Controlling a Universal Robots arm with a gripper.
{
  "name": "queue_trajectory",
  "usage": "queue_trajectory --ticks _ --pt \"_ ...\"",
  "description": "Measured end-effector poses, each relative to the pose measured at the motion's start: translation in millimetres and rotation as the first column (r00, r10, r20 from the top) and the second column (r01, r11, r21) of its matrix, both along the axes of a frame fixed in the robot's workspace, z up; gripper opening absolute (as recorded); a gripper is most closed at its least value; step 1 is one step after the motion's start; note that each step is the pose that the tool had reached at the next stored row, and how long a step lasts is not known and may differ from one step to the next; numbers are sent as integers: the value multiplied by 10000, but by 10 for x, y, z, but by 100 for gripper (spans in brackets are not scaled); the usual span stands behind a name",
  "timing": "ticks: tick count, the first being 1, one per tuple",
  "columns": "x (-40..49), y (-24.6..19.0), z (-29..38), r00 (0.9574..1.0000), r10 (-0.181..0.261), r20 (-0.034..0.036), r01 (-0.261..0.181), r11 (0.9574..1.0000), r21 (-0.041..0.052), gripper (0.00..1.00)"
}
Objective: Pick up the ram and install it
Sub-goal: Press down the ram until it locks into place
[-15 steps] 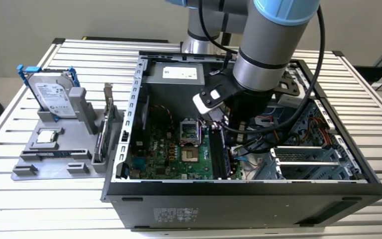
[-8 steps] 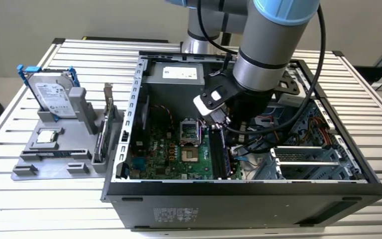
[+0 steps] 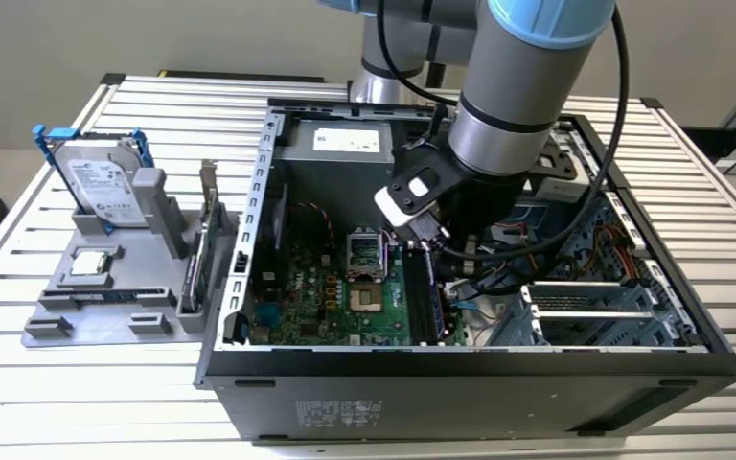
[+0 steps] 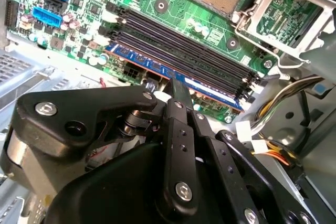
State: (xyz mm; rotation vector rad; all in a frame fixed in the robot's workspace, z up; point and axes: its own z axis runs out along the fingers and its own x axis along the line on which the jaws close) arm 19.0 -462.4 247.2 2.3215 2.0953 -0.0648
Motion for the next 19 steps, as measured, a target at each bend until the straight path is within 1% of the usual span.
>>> queue_trajectory --ticks 11,19 --pt "0 0 0 9982 605 -1 -605 9982 -1 0" --pt "-1 0 0 9951 992 -2 -992 9951 0 0"
